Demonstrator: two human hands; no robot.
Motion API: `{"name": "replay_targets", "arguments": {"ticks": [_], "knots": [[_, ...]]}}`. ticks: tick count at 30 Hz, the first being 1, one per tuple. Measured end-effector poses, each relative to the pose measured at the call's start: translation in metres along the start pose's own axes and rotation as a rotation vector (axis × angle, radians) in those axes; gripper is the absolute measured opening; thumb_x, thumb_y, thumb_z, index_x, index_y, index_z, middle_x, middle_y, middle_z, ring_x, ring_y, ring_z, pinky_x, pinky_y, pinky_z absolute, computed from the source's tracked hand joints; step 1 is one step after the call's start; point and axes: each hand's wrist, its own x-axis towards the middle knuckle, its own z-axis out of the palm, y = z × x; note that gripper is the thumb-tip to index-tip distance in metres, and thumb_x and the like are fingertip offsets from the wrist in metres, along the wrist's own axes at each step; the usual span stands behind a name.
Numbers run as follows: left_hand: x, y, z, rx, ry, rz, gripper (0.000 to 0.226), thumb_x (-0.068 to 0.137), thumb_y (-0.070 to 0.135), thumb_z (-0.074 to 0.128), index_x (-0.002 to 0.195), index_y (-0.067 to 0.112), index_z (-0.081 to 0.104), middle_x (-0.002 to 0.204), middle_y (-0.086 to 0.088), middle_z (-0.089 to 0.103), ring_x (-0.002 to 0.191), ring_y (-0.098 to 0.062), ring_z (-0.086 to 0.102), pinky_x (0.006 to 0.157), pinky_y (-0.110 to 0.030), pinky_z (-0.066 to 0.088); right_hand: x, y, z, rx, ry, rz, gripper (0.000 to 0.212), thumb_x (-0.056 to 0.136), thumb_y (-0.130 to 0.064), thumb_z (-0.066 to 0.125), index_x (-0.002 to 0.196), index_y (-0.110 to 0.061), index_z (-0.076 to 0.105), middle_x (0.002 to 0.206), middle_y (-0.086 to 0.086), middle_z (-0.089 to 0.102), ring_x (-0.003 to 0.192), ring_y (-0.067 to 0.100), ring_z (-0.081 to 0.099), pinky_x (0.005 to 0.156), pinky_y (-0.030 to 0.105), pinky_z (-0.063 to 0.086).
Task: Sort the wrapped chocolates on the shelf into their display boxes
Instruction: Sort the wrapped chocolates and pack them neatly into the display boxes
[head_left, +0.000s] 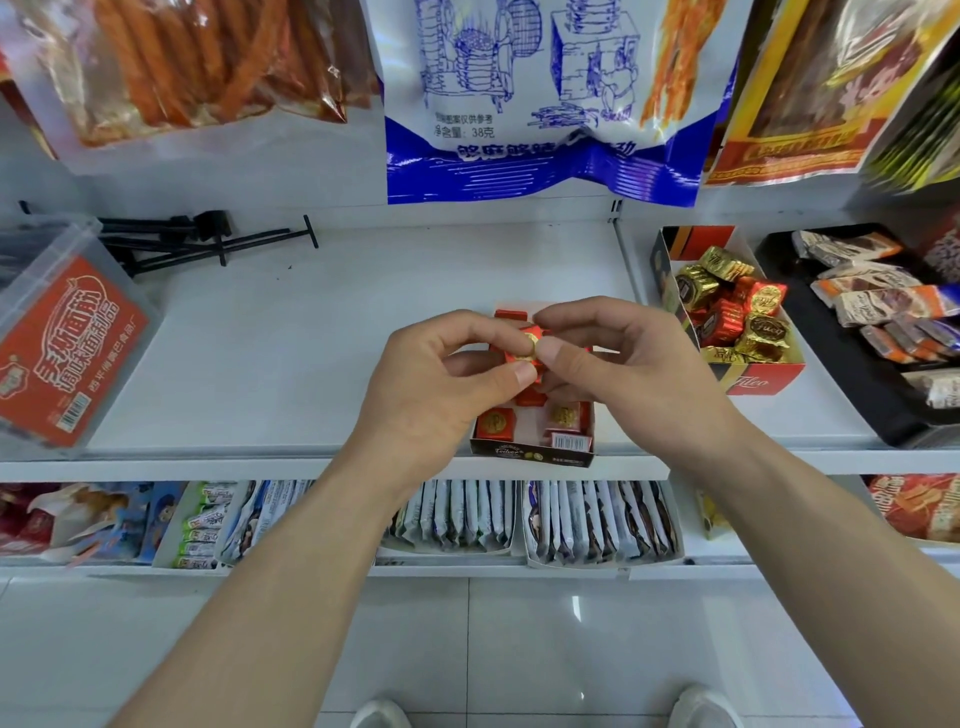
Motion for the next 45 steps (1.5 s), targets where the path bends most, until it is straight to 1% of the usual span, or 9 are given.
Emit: {"name": "replay_targets", "arguments": {"ticks": [5,9,16,21,27,32,39,42,45], "knots": [[-0.001,-0.003,0.001,0.105,0.001,0.015,0.033,0.075,-0.002,0.08,0.093,0.021,0.065,0.104,0.004,0.073,0.089,-0.014,0.074,0.08,-0.034,0.06,0.002,0.0,-0.001,0.014,0.012,0.046,0.024,0.085,-0.012,0.074,0.109,-0.013,0.069,0.088,0.009,0.076,0.078,0.029,0.073,0.068,0.03,0.061],[-0.003,-0.002,-0.001,0.455,0.053,0.136,0.034,0.069,0.019,0.088,0.089,0.034,0.065,0.093,0.021,0.071,0.095,0.004,0.066,0.086,-0.025,0.055,0.002,0.001,0.0,-0.005,0.017,0.086,0.026,0.083,-0.012,0.077,0.108,-0.01,0.069,0.085,0.009,0.075,0.072,0.024,0.073,0.069,0.034,0.062],[-0.003,0.003,-0.006,0.486,-0.005,0.153,0.036,0.069,0.017,0.088,0.095,0.029,0.067,0.093,0.013,0.072,0.091,0.0,0.069,0.082,-0.026,0.059,-0.004,-0.001,0.0,-0.01,0.015,0.067,0.017,0.086,-0.011,0.073,0.101,-0.001,0.071,0.088,0.018,0.074,0.071,0.025,0.072,0.064,0.028,0.061],[0.0,-0.001,-0.009,0.455,0.074,0.133,0.031,0.071,0.012,0.086,0.094,0.023,0.069,0.088,0.007,0.074,0.077,-0.007,0.071,0.074,-0.021,0.057,-0.004,-0.002,0.0,0.018,-0.008,0.087,0.018,0.099,-0.01,0.056,0.105,-0.005,0.072,0.095,0.014,0.075,0.081,0.024,0.073,0.072,0.03,0.062],[0.022,-0.015,-0.028,0.505,0.058,0.04,0.03,0.075,0.017,0.084,0.099,0.027,0.067,0.09,0.009,0.074,0.083,-0.007,0.068,0.076,-0.022,0.049,-0.002,0.002,-0.01,-0.246,0.086,0.007,0.02,0.097,-0.013,0.056,0.097,-0.022,0.074,0.089,-0.007,0.075,0.073,-0.002,0.065,0.059,0.008,0.045],[0.034,-0.017,-0.032,0.596,-0.076,0.054,0.031,0.081,0.015,0.079,0.105,0.029,0.065,0.101,0.011,0.071,0.078,0.002,0.06,0.067,-0.005,0.04,0.0,0.003,-0.013,-0.448,0.008,-0.066,0.021,0.097,-0.016,0.057,0.096,-0.028,0.074,0.089,-0.014,0.074,0.085,0.002,0.067,0.075,0.016,0.053],[0.034,-0.02,-0.034,0.609,-0.188,0.101,0.034,0.08,0.014,0.08,0.108,0.026,0.065,0.101,0.014,0.068,0.07,0.001,0.053,0.065,-0.006,0.04,0.009,0.013,-0.017,-0.619,-0.07,-0.164,0.022,0.094,-0.017,0.062,0.104,-0.033,0.074,0.103,-0.023,0.068,0.088,0.0,0.061,0.068,0.006,0.043],[0.036,-0.022,-0.038,0.601,-0.203,0.096,0.033,0.08,0.015,0.08,0.109,0.024,0.065,0.099,0.012,0.068,0.07,0.004,0.053,0.066,-0.007,0.04,0.013,0.018,-0.01,-0.696,-0.155,-0.227,0.027,0.095,-0.016,0.06,0.111,-0.034,0.072,0.11,-0.022,0.064,0.099,-0.004,0.056,0.084,0.008,0.041],[0.035,-0.023,-0.039,0.592,-0.228,0.087,0.034,0.08,0.013,0.08,0.109,0.023,0.065,0.102,0.013,0.068,0.075,0.01,0.056,0.068,-0.006,0.04,0.018,0.025,-0.01,-0.831,-0.176,-0.323,0.025,0.096,-0.02,0.059,0.114,-0.03,0.072,0.114,-0.014,0.065,0.106,0.005,0.057,0.096,0.024,0.043]]}}
